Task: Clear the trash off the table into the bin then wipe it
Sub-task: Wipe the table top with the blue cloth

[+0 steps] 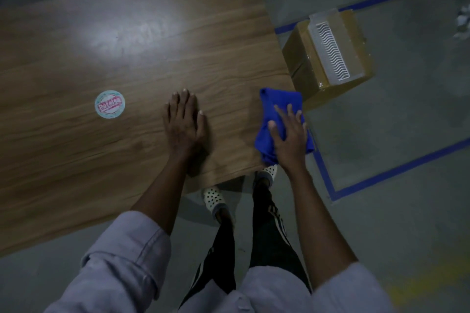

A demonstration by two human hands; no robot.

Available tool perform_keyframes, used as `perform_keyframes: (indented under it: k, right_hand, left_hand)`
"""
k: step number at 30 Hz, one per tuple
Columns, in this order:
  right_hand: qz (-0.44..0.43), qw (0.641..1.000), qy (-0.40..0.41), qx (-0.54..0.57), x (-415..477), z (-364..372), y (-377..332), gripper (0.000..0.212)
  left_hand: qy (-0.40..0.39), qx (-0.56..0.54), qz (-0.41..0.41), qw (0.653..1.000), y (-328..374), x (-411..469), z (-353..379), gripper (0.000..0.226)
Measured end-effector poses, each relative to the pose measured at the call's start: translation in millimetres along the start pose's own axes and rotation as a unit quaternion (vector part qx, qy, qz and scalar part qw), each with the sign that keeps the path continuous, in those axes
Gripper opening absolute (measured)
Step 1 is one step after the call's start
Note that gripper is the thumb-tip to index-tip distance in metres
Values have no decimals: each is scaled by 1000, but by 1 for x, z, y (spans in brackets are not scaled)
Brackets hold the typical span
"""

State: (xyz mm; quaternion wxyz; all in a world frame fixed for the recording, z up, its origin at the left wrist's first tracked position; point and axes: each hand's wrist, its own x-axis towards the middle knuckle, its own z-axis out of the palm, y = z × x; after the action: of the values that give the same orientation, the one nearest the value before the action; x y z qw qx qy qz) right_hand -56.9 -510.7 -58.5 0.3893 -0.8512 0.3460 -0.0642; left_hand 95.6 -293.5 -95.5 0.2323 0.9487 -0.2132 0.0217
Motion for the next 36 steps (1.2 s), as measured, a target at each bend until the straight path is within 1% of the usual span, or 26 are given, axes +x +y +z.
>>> perform_keyframes:
  k: [1, 2, 3, 4, 6, 8, 9, 10, 11, 12, 13, 14, 15, 16, 17, 18, 20, 22, 24, 25, 27, 28, 29, 31, 33, 36]
  right_hand:
    - [-32, 995, -12, -92, 2, 16, 4, 65]
    - [-64, 986, -13, -152, 4, 33, 4, 75]
    - [-89, 980, -15, -176, 4, 48, -3, 82]
    - [-108, 978, -21, -175, 6, 60, -13, 84]
    - [-153, 978, -40, -136, 5, 82, -34, 79]
    - [-174, 982, -42, -61, -1, 100, -54, 77]
    - [-168, 984, -53, -19, -6, 106, -66, 78]
    - [-151, 985, -77, 19, -11, 111, -77, 77]
    - [-115, 985, -120, 53, -17, 118, -84, 75]
    - [-67, 978, -169, 98, -20, 122, -92, 72]
    - [-6, 963, -205, 176, -19, 122, -101, 66]
    - [65, 935, -215, 275, -15, 119, -108, 60]
    - [131, 896, -206, 369, -10, 114, -113, 51]
    - [180, 860, -193, 437, -6, 109, -115, 44]
    - [202, 842, -184, 465, -2, 102, -116, 39]
    - [206, 842, -177, 466, 1, 95, -115, 37]
    - [186, 864, -145, 445, 4, 78, -114, 38]
    - [140, 902, -102, 395, 6, 63, -111, 45]
    - [89, 954, -50, 282, 8, 46, -105, 50]
    - [53, 973, -32, 222, 10, 39, -100, 52]
    - [-12, 997, -23, 70, 14, 35, -84, 58]
    - [-13, 999, -42, -10, 19, 37, -78, 60]
    - [14, 994, -76, -77, 22, 39, -72, 62]
    - [54, 975, -146, -160, 26, 47, -64, 69]
    - [35, 969, -154, -189, 24, 53, -61, 76]
    - [0, 973, -127, -195, 24, 64, -59, 75]
  left_hand:
    - [1, -6, -8, 1000, 2, -3, -1, 53]
    - [3, -20, -13, 1000, 2, -5, -2, 55]
    - [5, -41, -17, 999, 2, -6, -2, 57]
    - [8, -72, -22, 997, 1, -4, -4, 62]
    - [19, -154, -47, 987, -2, -1, -6, 76]
    - [25, -224, -79, 971, -5, 1, -7, 86]
    - [18, -242, -93, 966, -6, 1, -9, 87]
    - [3, -256, -104, 961, -8, 1, -9, 88]
    - [-15, -279, -115, 953, -10, 1, -11, 87]
    - [-28, -320, -136, 937, -10, 2, -15, 87]
    - [-34, -377, -166, 910, -10, 3, -18, 87]
    - [-38, -421, -193, 885, -9, 6, -23, 87]
    - [-44, -433, -213, 875, -8, 10, -28, 87]
    - [-59, -403, -216, 887, -6, 14, -33, 87]
    - [-80, -357, -203, 908, -6, 20, -37, 86]
    - [-102, -300, -188, 930, -6, 24, -42, 85]
    - [-141, -205, -158, 956, -5, 29, -50, 80]
    - [-178, -142, -121, 966, -2, 34, -57, 77]
    - [-207, -97, -101, 968, 2, 33, -59, 72]
    - [-221, -78, -96, 967, 4, 31, -60, 70]
    - [-251, -34, -83, 964, 8, 29, -61, 70]
    - [-270, -8, -74, 960, 11, 30, -61, 71]
    - [-286, 15, -64, 956, 13, 30, -62, 72]
    - [-313, 46, -50, 947, 15, 31, -60, 82]
    - [-328, 63, -47, 941, 17, 30, -56, 93]
    - [-315, 94, -53, 943, 24, 29, -45, 93]
